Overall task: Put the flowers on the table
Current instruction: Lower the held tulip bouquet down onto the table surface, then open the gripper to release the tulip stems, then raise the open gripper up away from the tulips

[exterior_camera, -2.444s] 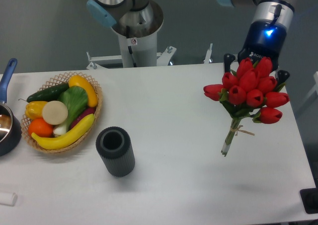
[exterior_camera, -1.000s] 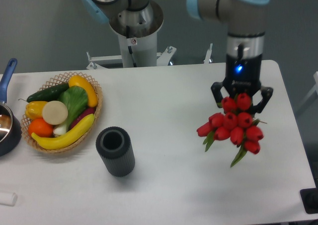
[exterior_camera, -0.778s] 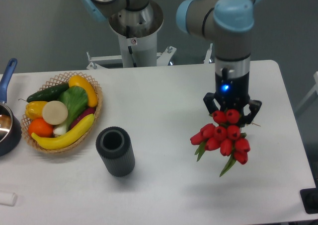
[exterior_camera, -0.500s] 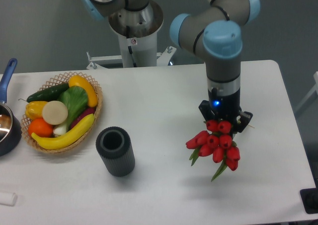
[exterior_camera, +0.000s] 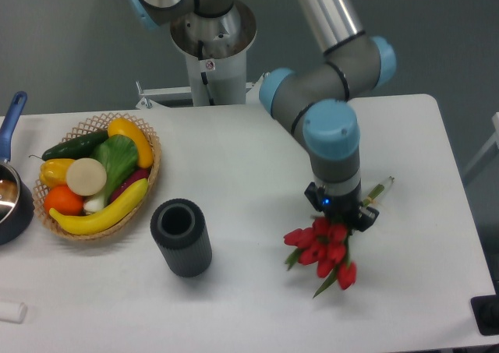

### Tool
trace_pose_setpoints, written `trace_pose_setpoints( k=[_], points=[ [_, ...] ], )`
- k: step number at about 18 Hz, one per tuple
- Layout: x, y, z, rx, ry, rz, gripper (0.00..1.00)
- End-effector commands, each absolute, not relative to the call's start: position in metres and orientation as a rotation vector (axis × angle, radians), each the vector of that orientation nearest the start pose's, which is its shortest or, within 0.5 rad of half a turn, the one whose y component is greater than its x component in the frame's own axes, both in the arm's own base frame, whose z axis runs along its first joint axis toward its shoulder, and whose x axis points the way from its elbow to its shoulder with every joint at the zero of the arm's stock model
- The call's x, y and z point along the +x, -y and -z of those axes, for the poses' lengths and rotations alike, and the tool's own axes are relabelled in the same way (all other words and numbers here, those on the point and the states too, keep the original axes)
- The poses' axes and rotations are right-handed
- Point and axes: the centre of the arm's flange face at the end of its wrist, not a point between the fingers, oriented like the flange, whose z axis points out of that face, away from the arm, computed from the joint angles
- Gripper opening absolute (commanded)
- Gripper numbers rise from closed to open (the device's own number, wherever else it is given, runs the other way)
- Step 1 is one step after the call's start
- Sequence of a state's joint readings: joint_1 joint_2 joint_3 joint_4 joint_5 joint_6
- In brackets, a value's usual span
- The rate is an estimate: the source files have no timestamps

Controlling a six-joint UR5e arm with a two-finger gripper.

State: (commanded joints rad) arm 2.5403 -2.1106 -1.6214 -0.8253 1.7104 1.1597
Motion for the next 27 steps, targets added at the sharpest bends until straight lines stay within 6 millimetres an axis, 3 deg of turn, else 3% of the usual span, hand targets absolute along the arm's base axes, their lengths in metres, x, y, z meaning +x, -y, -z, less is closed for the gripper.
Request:
trace_pose_setpoints(
  k=[4, 7, 8, 9, 10, 13, 20, 23, 27],
  points=[
    [-0.475, -0.472, -0.217, -3.164, -0.287, -0.301, 0.45],
    [-0.474, -0.473, -0.225, -3.155, -0.289, -0.316, 0.47],
    [-0.474, -0.472, -0.231, -3.149, -0.290, -0.328, 0.59],
    [-0.475, -0.472, -0.240, -3.139, -0.290, -0.350, 0.92],
    [-0.476, -0.470, -0.253, -3.126, -0.280, -0.378, 1.00],
    [-0.475, -0.462, -0.299, -3.067, -0.245, -0.473, 1.00],
    [-0.515, -0.426, -0.372, -2.955, -0.128, -0.557, 1.00],
    [-0.526, -0.399, -0.401, -2.929, -0.149, -0.512, 1.00],
    [-0.527, -0.344, -0.435, -2.967, -0.350, -0.499, 1.00]
  ],
)
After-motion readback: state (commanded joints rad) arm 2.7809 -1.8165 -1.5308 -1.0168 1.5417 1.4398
